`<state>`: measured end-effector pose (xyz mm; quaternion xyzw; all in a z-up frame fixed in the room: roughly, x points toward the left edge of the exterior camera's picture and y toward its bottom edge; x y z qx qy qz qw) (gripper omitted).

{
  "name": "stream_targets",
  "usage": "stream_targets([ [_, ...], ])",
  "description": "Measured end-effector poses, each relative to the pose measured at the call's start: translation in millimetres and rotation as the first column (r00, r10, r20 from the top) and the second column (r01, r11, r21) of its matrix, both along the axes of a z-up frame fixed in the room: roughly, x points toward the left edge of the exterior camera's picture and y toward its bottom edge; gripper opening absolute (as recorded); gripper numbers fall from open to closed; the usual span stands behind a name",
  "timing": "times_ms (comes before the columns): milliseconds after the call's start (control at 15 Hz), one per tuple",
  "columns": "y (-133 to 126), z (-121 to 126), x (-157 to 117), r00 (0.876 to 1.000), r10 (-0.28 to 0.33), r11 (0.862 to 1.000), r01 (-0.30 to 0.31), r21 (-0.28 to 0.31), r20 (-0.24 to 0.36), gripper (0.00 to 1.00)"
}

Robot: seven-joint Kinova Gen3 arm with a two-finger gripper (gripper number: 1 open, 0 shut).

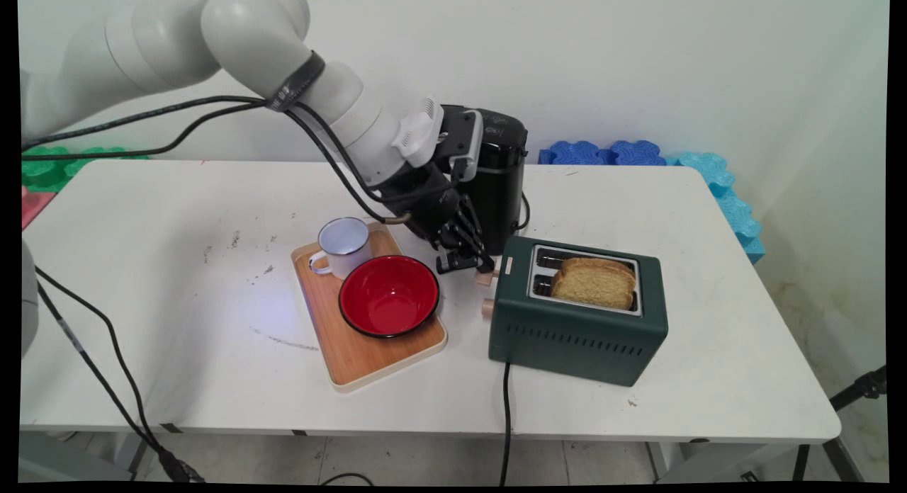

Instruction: Press the toaster switch

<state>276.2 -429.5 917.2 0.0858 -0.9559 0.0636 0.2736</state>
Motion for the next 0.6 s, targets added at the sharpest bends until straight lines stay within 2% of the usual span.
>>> stream_targets([
  [600, -3.0, -17.4, -0.7, 1.000, 0.020, 1.000, -0.020, 0.012, -0.001, 0.00],
])
